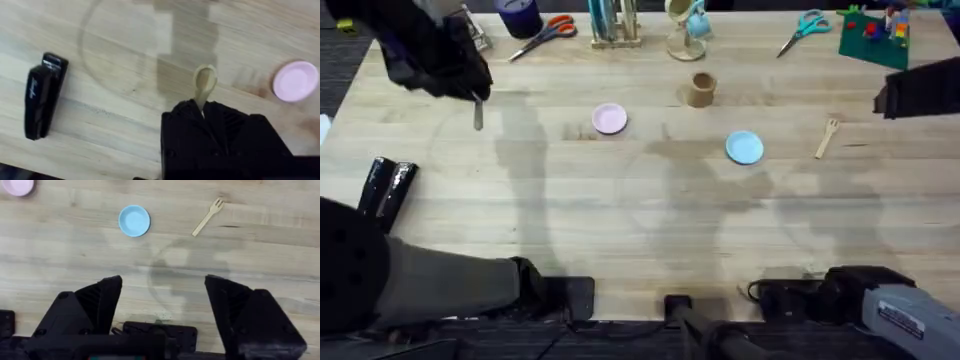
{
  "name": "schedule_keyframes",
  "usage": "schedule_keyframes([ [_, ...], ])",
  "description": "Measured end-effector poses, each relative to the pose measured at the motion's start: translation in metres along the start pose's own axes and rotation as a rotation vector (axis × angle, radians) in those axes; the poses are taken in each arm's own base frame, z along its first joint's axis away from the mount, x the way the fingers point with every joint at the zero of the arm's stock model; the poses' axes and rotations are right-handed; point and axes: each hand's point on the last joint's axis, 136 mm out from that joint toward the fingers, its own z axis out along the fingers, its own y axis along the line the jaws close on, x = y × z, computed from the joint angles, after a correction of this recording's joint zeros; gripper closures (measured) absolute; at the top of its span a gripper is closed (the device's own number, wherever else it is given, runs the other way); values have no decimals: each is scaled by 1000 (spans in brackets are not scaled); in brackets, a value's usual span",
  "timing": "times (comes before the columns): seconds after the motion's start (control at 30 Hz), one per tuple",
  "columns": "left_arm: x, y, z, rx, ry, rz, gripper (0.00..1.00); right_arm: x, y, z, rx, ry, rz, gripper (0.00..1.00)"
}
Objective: Pick up a utensil and set it on the pink plate, then put the other utensil in the container.
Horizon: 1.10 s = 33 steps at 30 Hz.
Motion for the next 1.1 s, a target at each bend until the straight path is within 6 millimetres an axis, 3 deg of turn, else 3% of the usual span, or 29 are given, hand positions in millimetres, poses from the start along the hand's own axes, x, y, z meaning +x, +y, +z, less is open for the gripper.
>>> schedule_keyframes([
  [0.3,-7,-59,-50,57,-77,271,961,0,0,0,0,0,0,6],
  [0.63,18,-124,-60,181,-73,577,960,0,0,0,0,0,0,6],
  [1.1,31,-160,-69,363,-89,719,960,0,0,0,0,0,0,6],
])
